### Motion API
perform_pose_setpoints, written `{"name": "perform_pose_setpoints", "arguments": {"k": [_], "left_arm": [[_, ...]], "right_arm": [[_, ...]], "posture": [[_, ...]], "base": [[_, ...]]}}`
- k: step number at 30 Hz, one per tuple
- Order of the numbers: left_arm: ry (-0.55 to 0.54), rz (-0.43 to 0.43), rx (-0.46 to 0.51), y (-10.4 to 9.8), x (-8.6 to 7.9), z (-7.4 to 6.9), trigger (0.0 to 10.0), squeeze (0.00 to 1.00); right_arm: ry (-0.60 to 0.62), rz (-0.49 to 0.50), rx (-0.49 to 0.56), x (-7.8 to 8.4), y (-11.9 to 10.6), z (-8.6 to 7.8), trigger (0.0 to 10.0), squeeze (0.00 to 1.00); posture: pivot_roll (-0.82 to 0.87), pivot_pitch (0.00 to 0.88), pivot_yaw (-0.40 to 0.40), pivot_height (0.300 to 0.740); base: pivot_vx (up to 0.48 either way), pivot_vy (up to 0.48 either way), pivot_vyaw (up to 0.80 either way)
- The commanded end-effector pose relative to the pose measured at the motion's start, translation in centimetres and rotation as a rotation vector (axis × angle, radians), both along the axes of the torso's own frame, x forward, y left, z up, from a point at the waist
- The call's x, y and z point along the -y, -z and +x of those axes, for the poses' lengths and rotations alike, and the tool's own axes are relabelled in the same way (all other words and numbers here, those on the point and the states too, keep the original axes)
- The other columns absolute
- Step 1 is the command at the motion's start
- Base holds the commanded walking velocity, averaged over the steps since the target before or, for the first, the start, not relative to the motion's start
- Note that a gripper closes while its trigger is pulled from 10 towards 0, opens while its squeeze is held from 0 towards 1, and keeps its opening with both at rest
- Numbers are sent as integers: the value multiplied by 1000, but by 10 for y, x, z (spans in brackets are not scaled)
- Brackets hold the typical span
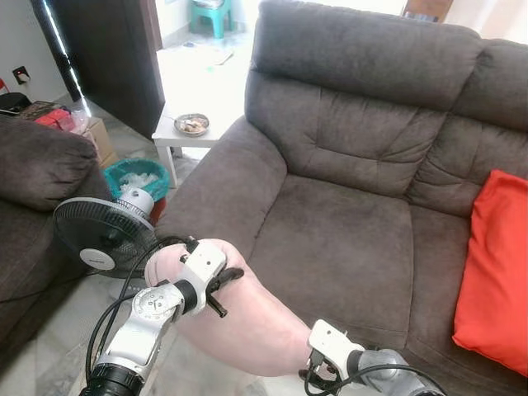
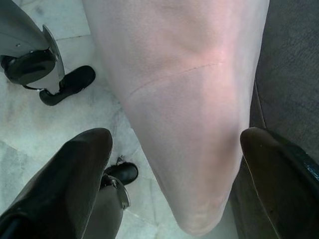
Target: Move the pillow to the sofa from floor
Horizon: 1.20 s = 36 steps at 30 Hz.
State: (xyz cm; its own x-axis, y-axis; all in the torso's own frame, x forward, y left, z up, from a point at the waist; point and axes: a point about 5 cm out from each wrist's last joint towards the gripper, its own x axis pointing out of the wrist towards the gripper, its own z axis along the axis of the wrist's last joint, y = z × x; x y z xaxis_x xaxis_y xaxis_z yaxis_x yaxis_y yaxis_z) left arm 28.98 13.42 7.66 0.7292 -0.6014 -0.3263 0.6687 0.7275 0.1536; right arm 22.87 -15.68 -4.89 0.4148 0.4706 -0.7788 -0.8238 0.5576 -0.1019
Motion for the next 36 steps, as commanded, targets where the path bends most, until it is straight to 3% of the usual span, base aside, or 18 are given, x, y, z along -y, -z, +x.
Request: {"name": "perform_pose_setpoints", "arguments": {"k": [1,6,12,24,26,27,28,36], "left_arm": [[47,-37,88,-21,11,3,10000,0],[72,-44,88,-24,14,3,10000,0],[102,-56,87,-28,16,1,10000,0],[80,-57,97,-31,14,4,10000,0],[78,-58,101,-32,15,4,10000,0],[77,-60,102,-33,15,4,10000,0],[77,-60,103,-33,15,5,10000,0],[71,-65,107,-35,15,6,10000,0]], "right_arm": [[-1,-34,-20,5,5,-7,10000,0],[41,-119,-12,9,10,-9,10000,0],[107,-162,12,14,11,-8,10000,0],[125,-216,-1,23,14,-12,10000,0],[131,-213,-4,24,14,-12,1020,0],[131,-215,-2,25,14,-12,1020,0],[132,-216,-2,25,14,-12,0,0],[129,-213,-5,26,13,-12,0,0]], "posture": [[178,23,-76,740],[180,15,-74,740],[184,9,-73,740],[182,24,-81,740],[185,25,-82,740],[186,26,-83,740],[185,25,-83,740],[185,29,-85,740]], "base": [[0,0,0],[0,0,0],[0,0,0],[0,0,0],[0,0,0],[0,0,0],[0,0,0],[0,0,0]]}}
